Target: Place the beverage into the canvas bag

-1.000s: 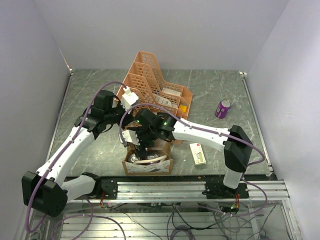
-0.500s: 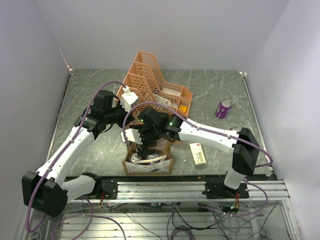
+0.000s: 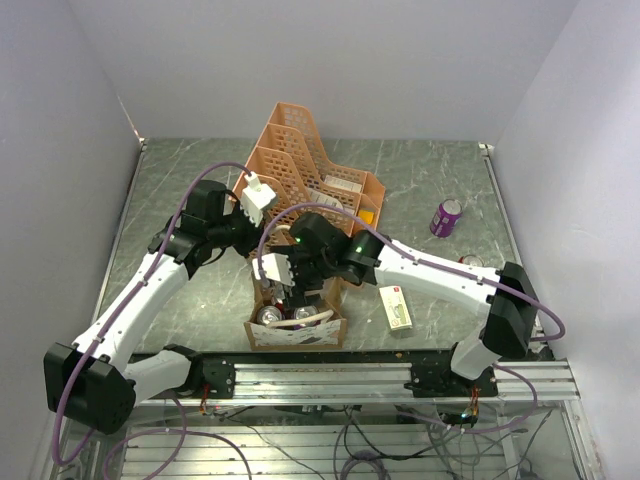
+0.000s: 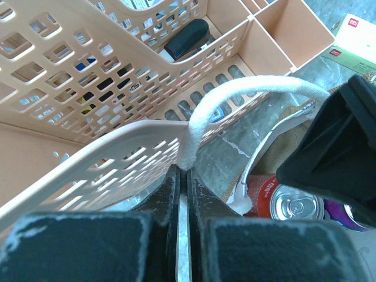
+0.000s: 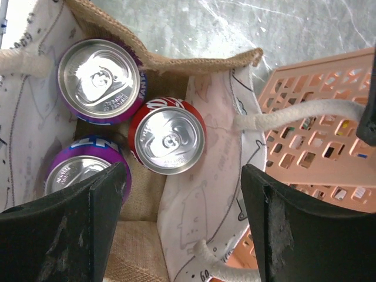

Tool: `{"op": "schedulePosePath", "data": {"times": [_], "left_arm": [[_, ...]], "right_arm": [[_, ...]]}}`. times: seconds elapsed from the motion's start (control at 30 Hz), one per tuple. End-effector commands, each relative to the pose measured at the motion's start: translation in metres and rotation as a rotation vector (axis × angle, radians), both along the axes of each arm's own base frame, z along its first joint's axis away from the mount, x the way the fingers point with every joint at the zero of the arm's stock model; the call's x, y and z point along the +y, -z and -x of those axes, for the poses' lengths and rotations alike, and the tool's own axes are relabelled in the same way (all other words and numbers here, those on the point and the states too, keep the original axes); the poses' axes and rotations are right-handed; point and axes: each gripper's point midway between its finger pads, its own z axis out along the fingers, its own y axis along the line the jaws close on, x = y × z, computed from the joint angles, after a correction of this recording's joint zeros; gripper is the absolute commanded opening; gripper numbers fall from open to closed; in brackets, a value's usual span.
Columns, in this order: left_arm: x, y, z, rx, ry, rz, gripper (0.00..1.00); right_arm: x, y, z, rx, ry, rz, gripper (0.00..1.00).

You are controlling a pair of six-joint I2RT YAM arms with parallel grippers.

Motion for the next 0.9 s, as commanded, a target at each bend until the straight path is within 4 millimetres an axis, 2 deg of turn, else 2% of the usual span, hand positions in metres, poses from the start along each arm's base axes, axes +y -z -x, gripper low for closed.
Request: {"op": "schedulePosePath", "data": {"times": [0.0,0.5,0.67,0.8,0.87], "left_arm": [[-0.002,-0.013,-0.004,-0.047,0.013,0.027,0.07],[-0.001,-0.015,-0.005,-0.074,0.031,0.011,0.07],[0.001,-0.021,-0.003,-0.117,0.044,-0.001,0.07],[-0.001,-0.024,0.000,-0.126,0.081,-0.010,0.07],[-0.003,-0.024,0.001,-0.119,0.104,-0.016,0.07]], "right_arm": [[-0.008,-0.016,-0.013,-0.025,0.055,-0.047,0.78],[-0.058,-0.063,-0.042,0.019,0.182,-0.192,0.78],[-0.099,-0.082,-0.066,0.003,0.331,-0.259,0.78],[-0.145,-0.092,-0.094,-0.046,0.528,-0.298,0.79],[-0.175,-0.095,-0.109,-0.069,0.651,-0.312,0.81]]}}
